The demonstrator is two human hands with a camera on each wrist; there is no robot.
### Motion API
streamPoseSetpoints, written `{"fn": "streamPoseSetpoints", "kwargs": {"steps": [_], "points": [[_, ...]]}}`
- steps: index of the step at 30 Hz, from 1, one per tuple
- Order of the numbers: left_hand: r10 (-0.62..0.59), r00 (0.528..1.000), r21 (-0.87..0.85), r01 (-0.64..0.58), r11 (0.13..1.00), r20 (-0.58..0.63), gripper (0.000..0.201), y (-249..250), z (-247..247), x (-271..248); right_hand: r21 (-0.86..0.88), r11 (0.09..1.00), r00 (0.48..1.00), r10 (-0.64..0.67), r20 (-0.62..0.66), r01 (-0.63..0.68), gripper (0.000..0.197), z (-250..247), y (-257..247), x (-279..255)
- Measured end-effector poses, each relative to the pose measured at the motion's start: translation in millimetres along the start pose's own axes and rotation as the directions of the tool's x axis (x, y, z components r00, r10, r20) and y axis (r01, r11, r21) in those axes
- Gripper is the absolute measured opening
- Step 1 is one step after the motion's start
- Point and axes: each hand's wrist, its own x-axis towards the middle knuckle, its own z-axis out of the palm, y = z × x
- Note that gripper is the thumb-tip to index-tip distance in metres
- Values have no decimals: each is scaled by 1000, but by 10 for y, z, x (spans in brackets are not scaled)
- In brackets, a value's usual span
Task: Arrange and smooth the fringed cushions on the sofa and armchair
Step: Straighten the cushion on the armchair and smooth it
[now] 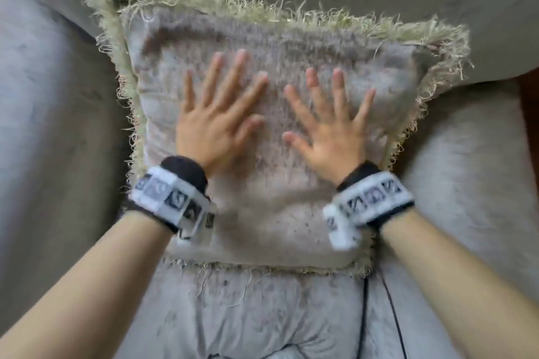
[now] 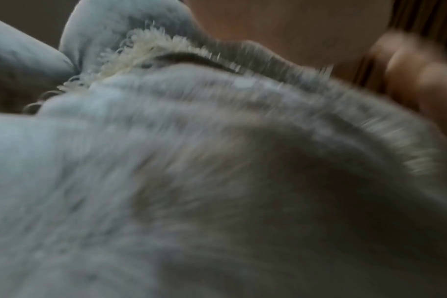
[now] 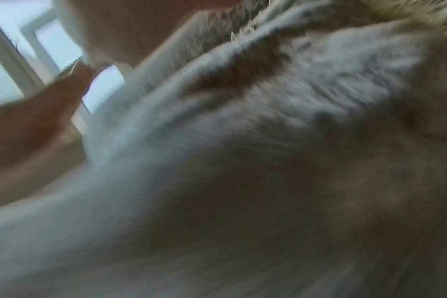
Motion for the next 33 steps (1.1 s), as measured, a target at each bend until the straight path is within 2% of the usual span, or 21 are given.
{"fn": "streamPoseSetpoints", "kwargs": {"steps": [1,2,3,4,6,8,9,10,12,14,16,17,18,20,21,23,25,27,29,31,33], "points": [[-164,982,-11,165,986,95,60,-138,69,17,-43,999,996,16,93,-12,68,90,228,59],[-345,925,-8,351,936,159,63,-307,120,-1,-80,993,988,97,124,-87,72,108,467,89],[-448,882,-28,456,889,143,66,-435,100,-40,-73,971,967,234,104,-228,76,35,638,85],[-476,876,-49,481,876,82,67,-492,32,-74,-35,925,925,379,39,-377,79,-93,703,74],[-369,919,-107,356,928,-143,67,-380,-160,-25,110,849,839,528,-131,-517,85,-341,552,74],[-66,966,-48,55,997,-249,61,-116,-269,179,124,914,896,404,-186,-386,82,-394,230,96],[24,975,0,-25,1000,-222,58,-14,-230,295,58,952,941,305,-149,-299,76,-302,100,135],[4,990,-20,-7,1000,-143,57,3,-166,391,29,970,969,244,-43,-243,73,-180,79,190],[-234,968,-59,239,969,89,58,-178,-42,407,13,960,946,273,178,-279,76,21,260,254],[-412,906,-29,416,909,102,58,-402,-15,324,36,910,900,403,165,-413,77,-6,391,241],[-383,922,-80,378,922,-53,60,-338,-251,253,184,855,856,507,-103,-484,73,-237,238,139],[-304,942,-128,287,949,-140,61,-212,-364,255,263,857,839,500,-216,-443,71,-354,83,115],[-165,963,-124,140,982,-214,61,-80,-427,284,279,892,860,430,-274,-357,68,-424,-78,107],[-5,993,-43,0,999,-120,59,37,-347,308,136,965,961,241,-136,-223,67,-319,-158,110],[-74,997,-42,74,996,-1,59,-64,-251,311,88,970,973,229,-13,-228,70,-192,29,124],[-370,914,8,374,927,168,63,-503,-22,255,8,929,911,362,199,-371,79,6,566,62],[-454,887,7,455,890,88,65,-697,-77,180,21,884,878,461,125,-467,76,-62,757,-41],[-356,927,-98,345,933,-117,66,-434,-256,112,207,873,874,471,-122,-442,71,-225,412,-159],[-92,972,-77,77,994,-214,64,-28,-183,-7,252,942,937,277,-212,-221,66,-201,-173,-255],[50,998,-27,-51,998,-27,59,109,144,-237,111,990,994,96,-45,-90,61,134,-303,-344],[-139,970,11,140,990,197,60,-242,384,-563,57,966,954,240,178,-254,61,426,83,-523]]}}
